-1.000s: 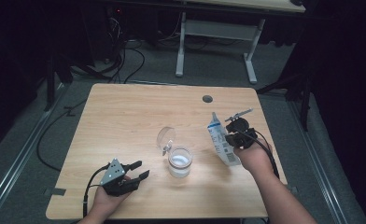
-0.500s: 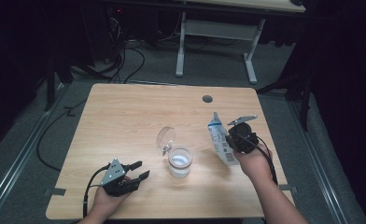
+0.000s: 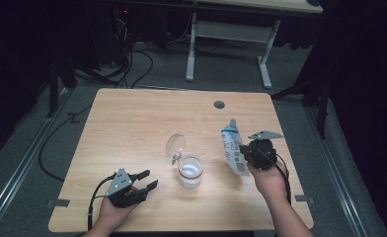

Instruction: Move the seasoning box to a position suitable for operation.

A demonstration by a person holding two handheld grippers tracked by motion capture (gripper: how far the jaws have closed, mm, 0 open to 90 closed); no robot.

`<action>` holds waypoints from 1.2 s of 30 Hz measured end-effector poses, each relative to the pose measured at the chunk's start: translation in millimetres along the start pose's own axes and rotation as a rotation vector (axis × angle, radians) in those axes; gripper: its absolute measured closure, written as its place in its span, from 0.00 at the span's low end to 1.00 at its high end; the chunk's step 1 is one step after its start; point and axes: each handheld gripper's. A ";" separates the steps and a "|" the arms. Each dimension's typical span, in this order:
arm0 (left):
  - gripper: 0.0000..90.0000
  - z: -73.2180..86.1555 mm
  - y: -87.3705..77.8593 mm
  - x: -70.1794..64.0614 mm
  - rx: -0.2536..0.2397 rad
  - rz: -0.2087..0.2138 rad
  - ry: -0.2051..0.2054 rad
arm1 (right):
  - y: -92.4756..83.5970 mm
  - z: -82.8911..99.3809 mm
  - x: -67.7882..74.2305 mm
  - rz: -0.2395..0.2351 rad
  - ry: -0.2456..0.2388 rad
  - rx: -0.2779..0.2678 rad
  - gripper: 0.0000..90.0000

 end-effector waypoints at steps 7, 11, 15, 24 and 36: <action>0.55 -1.3 -1.9 3.6 -0.003 -0.010 -0.017 | -3.2 13.5 -6.5 -0.007 0.036 -0.079 1.00; 0.55 -1.0 -2.4 6.1 0.000 -0.021 -0.021 | -4.4 21.9 -8.2 -0.010 0.029 -0.112 1.00; 0.55 -0.9 -5.5 11.4 -0.005 -0.042 -0.038 | -4.6 28.8 -9.9 -0.019 0.035 -0.143 1.00; 0.56 0.9 -14.7 29.1 -0.015 -0.100 -0.090 | -2.4 41.2 -11.0 -0.057 0.047 -0.237 1.00; 0.55 6.2 -21.1 36.4 -0.017 -0.147 -0.122 | 3.8 60.9 -7.7 -0.072 0.034 -0.402 1.00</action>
Point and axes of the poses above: each handheld gripper's, and its own axes: y roughly forward along the jaws, z roughly out of its underside, x roughly to its left, and after that the axes turned 8 degrees about -z, right-handed
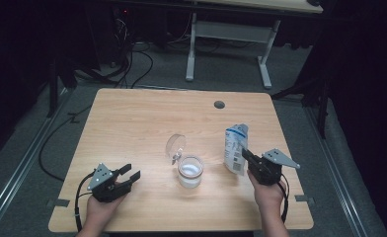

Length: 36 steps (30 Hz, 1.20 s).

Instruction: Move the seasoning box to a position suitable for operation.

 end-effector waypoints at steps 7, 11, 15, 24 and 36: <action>0.54 1.7 0.8 -6.6 -0.003 -0.003 0.056 | 0.0 5.9 0.7 0.013 -0.017 -0.062 1.00; 0.53 2.5 0.3 -7.7 -0.005 -0.013 0.064 | -2.4 6.5 2.3 0.010 -0.035 -0.091 1.00; 0.52 3.0 0.0 -8.1 -0.005 -0.026 0.062 | -5.8 4.8 1.6 0.000 -0.036 -0.115 1.00; 0.52 3.5 -1.3 -6.8 -0.011 -0.020 0.049 | -7.2 10.0 -10.1 0.042 -0.027 -0.110 1.00; 0.51 3.8 -1.6 -7.3 -0.008 -0.025 0.054 | -3.8 20.9 -36.8 0.089 -0.009 -0.114 1.00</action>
Point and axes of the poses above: each handheld gripper's, and its own axes: y roughly forward along the jaws, z roughly out of its underside, x roughly to its left, and after that the axes turned 8 degrees about -z, right-handed
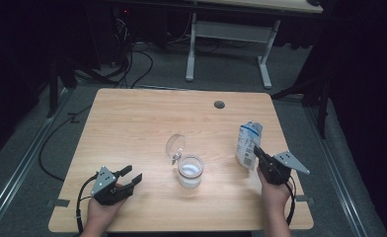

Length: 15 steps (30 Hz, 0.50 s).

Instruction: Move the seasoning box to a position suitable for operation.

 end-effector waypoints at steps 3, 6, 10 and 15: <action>0.51 0.1 -0.2 -0.4 -0.005 -0.001 0.001 | 1.0 1.8 -1.9 0.001 -0.005 -0.001 1.00; 0.51 0.1 -0.3 -0.3 -0.006 0.001 0.000 | 2.2 4.7 -1.6 0.014 -0.023 0.007 1.00; 0.51 0.1 -0.5 -0.2 -0.007 0.004 0.002 | 0.7 8.7 -3.5 0.021 -0.015 -0.001 1.00; 0.51 0.0 -0.4 -0.3 -0.008 0.006 0.003 | -3.6 12.7 -3.0 0.027 -0.014 0.002 0.99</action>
Point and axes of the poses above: each handheld gripper's, and its own axes: y roughly forward along the jaws, z roughly out of its underside, x roughly to its left, and after that the axes turned 8 degrees about -z, right-handed
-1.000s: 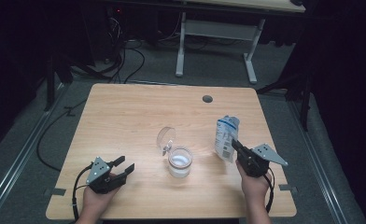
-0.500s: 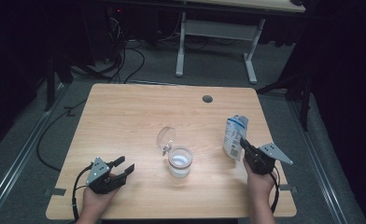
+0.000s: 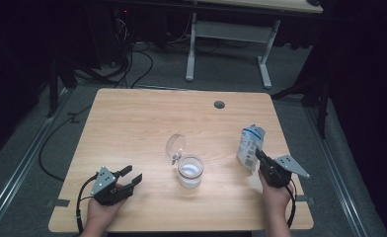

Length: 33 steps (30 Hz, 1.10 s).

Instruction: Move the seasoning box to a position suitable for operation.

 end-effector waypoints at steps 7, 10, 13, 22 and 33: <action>0.51 0.0 0.0 0.0 -0.001 0.002 0.000 | -4.8 4.0 1.6 0.011 -0.003 0.010 0.97; 0.51 0.0 0.1 -0.1 -0.001 0.003 0.000 | -5.6 5.0 1.8 0.005 -0.001 0.015 0.97; 0.51 -0.1 0.0 0.1 -0.002 0.003 0.000 | -5.5 5.6 3.1 0.007 -0.002 0.019 0.95; 0.51 0.0 0.3 0.0 -0.001 0.004 0.000 | -4.2 6.6 3.9 0.015 0.002 0.021 0.90; 0.51 0.0 0.5 -0.1 0.003 0.004 0.001 | -3.6 5.1 4.0 0.007 0.015 0.019 0.80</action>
Point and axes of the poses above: each handheld gripper's, and its own axes: y roughly forward along the jaws, z roughly out of its underside, x roughly to its left, and after that the axes turned 8 degrees about -z, right-handed
